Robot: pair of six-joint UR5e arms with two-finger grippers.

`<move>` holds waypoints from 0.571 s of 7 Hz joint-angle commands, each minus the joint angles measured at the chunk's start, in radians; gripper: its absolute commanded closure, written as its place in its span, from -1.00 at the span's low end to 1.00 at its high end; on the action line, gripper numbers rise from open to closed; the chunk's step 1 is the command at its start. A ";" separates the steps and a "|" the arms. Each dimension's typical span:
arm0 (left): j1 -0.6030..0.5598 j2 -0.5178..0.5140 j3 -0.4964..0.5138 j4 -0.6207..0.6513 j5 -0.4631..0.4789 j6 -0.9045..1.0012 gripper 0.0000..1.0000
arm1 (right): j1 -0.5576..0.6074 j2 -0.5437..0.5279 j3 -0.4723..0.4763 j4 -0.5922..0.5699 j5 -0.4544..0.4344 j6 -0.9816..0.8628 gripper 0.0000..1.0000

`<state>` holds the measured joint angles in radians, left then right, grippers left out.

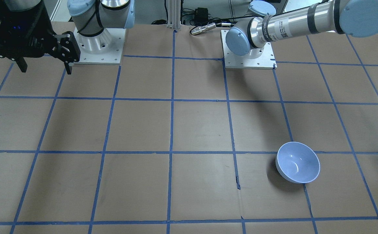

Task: Stack green bowl on blue bowl
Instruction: 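Lift the green bowl with the left gripper and carry it over the blue bowl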

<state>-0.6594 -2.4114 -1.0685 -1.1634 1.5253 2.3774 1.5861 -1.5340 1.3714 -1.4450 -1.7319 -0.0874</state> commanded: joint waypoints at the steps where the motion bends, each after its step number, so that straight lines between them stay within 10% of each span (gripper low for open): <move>1: -0.057 0.099 -0.011 -0.083 0.001 -0.001 1.00 | 0.000 0.000 0.000 0.000 0.000 0.000 -1.00; 4: -0.224 0.350 -0.219 -0.163 -0.007 -0.026 1.00 | 0.000 0.000 0.000 0.000 0.000 0.000 -1.00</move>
<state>-0.8102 -2.1695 -1.1848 -1.3091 1.5215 2.3680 1.5861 -1.5340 1.3714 -1.4450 -1.7319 -0.0874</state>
